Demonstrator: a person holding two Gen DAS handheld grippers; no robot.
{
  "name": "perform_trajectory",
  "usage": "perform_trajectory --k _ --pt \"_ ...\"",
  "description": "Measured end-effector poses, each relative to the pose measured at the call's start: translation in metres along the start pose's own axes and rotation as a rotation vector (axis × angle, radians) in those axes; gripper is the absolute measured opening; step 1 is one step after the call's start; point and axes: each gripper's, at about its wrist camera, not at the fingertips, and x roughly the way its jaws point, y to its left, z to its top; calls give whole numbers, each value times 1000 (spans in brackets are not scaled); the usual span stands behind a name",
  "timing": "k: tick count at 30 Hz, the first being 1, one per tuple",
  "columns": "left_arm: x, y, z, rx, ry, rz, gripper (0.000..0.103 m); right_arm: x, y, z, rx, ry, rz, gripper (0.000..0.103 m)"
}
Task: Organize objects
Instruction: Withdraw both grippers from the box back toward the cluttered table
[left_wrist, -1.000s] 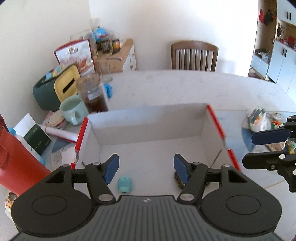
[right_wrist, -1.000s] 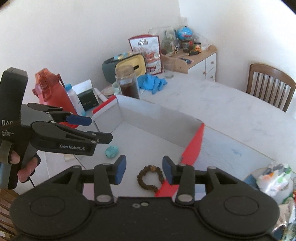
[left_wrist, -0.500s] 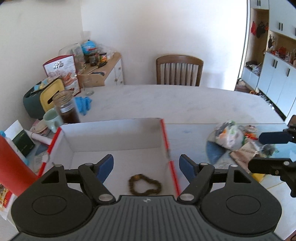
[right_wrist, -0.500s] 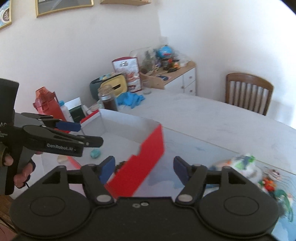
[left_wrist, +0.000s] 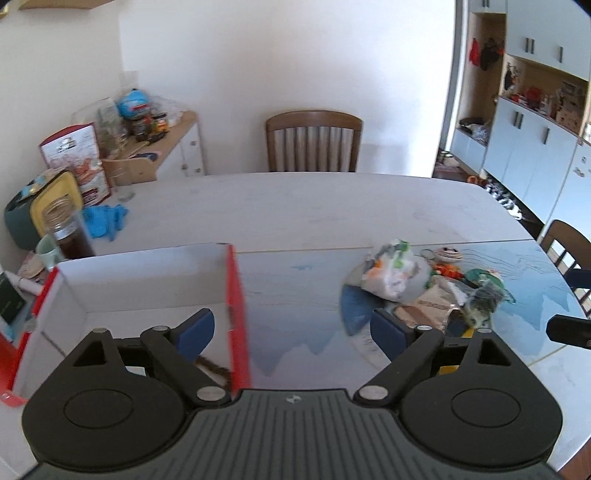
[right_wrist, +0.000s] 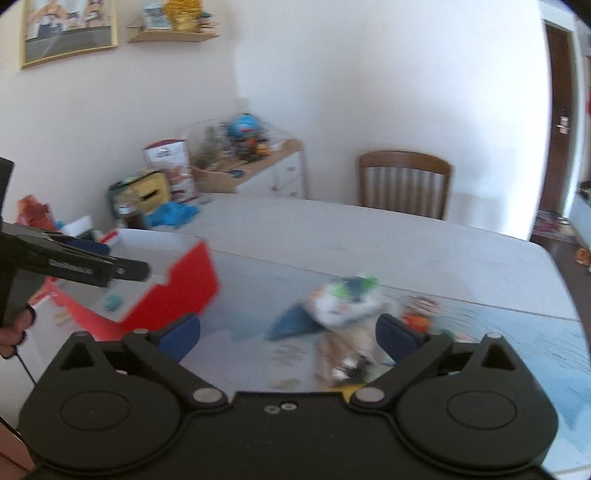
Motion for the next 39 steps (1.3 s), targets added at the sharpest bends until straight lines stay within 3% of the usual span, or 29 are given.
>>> perform_trajectory --k 2,9,22,32,39 --pt "3 -8 0 3 -5 -21 102 -4 -13 -9 18 14 -40 101" --pt "32 -35 -4 6 22 -147 103 -5 -42 -44 21 93 -104 101" --pt "81 -100 -30 102 69 -169 103 28 -52 -100 -26 250 -82 97" --pt "100 -143 -43 196 72 -228 103 43 -92 -86 -12 233 -115 96" --pt "116 -171 -51 265 70 -227 103 61 -116 -67 -17 202 -131 95"
